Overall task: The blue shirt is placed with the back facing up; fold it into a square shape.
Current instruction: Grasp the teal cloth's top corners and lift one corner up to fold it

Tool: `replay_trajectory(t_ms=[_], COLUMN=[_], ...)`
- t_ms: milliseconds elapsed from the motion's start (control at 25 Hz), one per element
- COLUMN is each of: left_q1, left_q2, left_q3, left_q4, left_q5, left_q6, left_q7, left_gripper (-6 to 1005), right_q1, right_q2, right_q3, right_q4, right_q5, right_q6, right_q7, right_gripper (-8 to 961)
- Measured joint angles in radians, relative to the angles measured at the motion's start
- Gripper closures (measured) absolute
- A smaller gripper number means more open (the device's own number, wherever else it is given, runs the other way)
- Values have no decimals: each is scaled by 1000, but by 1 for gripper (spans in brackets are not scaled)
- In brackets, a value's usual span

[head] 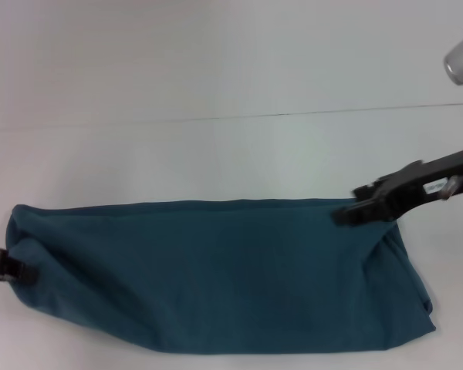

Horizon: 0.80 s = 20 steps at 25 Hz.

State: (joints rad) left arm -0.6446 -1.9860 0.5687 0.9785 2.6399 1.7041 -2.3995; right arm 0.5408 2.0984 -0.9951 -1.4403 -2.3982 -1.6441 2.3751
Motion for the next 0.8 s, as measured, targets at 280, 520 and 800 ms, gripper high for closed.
replay_trajectory(t_ms=[280,520,800], left_q1=[-16,-36,-51], left_q2=[21,35,42], left_q3=[-50,-88,-94], left_q4=[10,12,5], left_q5=[-80,-157,-241], left_q6=[73,125,131], left_q7=[5,15,15], left_gripper=[913,913,912], right_q1=[-201,-227,-196], right_q2=[-1,0,8], right_q3=[-47,-40,-211], right_q4=[205,515,740], right_q5=[485,708,844], right_q6=[253,329,483], right_q7=[-364,-739,-1042], right_gripper=[279,617,954])
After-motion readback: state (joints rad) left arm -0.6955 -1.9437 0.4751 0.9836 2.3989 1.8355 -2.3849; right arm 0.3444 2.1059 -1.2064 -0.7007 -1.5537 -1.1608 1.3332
